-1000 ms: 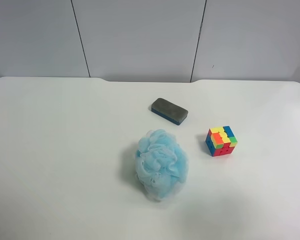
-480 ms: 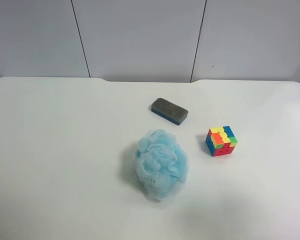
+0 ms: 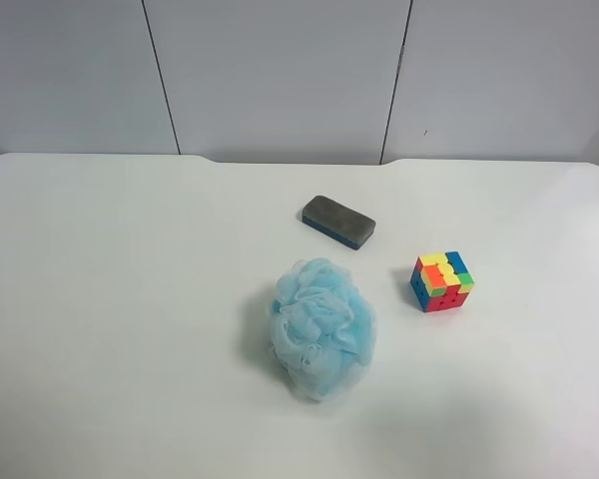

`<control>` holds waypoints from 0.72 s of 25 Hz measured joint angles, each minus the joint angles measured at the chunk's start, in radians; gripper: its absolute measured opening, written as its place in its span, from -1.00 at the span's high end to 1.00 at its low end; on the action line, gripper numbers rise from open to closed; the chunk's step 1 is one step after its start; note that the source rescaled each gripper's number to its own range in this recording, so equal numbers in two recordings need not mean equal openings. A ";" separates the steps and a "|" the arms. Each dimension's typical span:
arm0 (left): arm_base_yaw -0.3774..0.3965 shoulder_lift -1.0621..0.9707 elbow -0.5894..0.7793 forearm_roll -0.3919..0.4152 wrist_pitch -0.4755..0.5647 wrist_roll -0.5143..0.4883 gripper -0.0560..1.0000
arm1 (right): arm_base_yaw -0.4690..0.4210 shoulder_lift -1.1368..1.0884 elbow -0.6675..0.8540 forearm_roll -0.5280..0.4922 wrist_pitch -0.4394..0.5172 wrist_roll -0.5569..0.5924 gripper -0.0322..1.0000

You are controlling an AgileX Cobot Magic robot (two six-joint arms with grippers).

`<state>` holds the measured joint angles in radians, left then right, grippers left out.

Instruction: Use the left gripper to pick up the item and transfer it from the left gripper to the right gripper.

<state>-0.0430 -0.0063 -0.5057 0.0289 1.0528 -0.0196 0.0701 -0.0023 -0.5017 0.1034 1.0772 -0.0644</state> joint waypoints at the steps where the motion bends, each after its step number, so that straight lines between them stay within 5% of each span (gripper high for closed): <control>1: 0.000 0.000 0.000 0.000 0.000 0.000 -1.00 | -0.019 0.000 0.000 0.000 0.000 0.000 -1.00; 18: 0.000 0.000 0.000 0.000 0.000 0.000 -1.00 | -0.041 0.000 0.000 0.000 0.000 0.000 -1.00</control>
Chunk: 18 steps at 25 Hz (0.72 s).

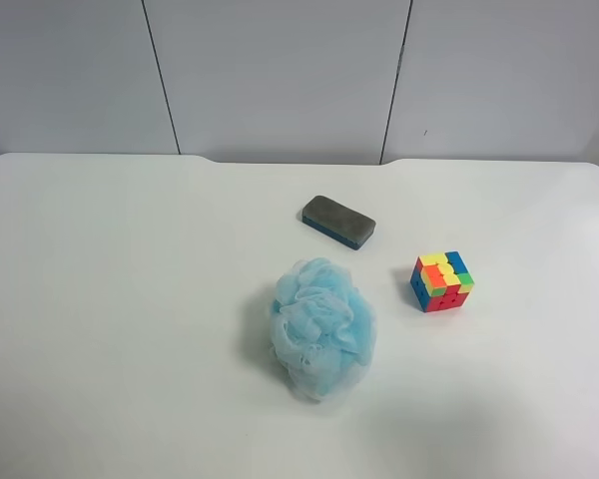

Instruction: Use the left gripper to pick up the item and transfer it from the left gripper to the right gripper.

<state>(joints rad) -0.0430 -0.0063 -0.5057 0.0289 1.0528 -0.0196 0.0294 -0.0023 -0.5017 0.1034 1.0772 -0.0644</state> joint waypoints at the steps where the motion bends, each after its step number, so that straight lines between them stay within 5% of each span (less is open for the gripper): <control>1: 0.000 0.000 0.000 0.000 0.000 0.000 -1.00 | 0.000 0.000 0.000 0.000 0.000 0.000 -1.00; 18: 0.000 0.000 0.000 0.000 0.000 0.000 -1.00 | 0.000 0.000 0.000 0.000 0.000 0.000 -1.00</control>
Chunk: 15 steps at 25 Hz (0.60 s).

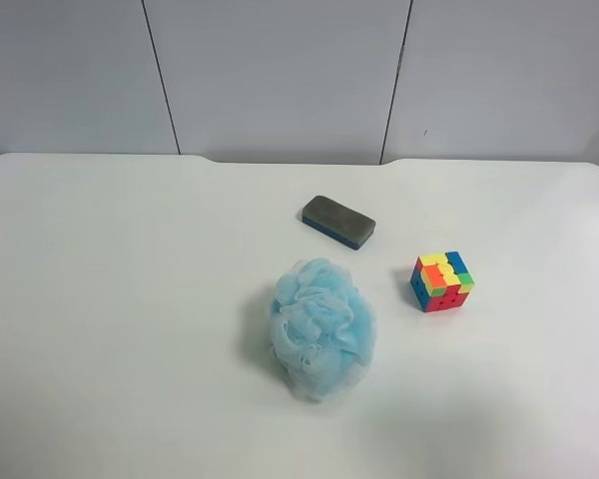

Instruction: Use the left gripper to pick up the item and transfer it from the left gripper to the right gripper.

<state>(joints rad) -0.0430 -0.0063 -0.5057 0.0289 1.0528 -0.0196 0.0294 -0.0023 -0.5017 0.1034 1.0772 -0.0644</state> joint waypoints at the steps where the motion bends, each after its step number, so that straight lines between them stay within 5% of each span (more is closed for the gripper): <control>1: 0.000 0.000 0.000 0.000 0.000 0.000 -1.00 | 0.000 0.000 0.000 0.000 0.000 0.000 -1.00; 15: 0.000 0.000 0.000 0.000 0.000 0.000 -1.00 | 0.000 0.000 0.000 0.000 0.000 0.000 -1.00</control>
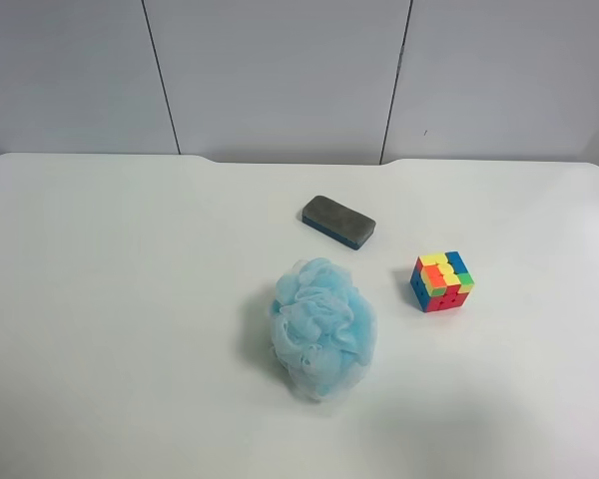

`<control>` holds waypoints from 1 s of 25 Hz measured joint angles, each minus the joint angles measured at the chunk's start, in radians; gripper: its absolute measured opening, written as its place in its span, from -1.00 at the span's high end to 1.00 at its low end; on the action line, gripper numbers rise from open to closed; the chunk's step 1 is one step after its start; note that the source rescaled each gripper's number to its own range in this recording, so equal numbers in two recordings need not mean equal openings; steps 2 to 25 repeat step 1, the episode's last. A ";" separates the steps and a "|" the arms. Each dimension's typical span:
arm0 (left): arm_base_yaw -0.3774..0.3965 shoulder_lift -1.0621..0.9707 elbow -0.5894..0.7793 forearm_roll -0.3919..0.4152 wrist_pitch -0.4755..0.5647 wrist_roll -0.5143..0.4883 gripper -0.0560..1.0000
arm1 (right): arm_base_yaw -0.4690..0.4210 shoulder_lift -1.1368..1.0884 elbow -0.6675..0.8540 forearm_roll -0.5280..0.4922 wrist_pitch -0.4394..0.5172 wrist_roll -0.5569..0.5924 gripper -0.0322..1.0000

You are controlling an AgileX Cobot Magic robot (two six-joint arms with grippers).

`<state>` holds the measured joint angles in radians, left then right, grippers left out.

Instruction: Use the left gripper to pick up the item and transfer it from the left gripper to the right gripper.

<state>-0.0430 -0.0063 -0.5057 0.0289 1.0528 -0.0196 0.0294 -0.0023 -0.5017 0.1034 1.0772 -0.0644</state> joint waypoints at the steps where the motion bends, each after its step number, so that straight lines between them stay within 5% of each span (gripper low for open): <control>1: 0.000 0.000 0.000 0.000 0.000 0.000 -1.00 | 0.000 0.000 0.000 0.000 0.000 0.000 -1.00; 25: 0.000 0.000 0.000 0.000 0.000 0.000 -1.00 | 0.000 0.000 0.000 0.000 0.000 0.000 -1.00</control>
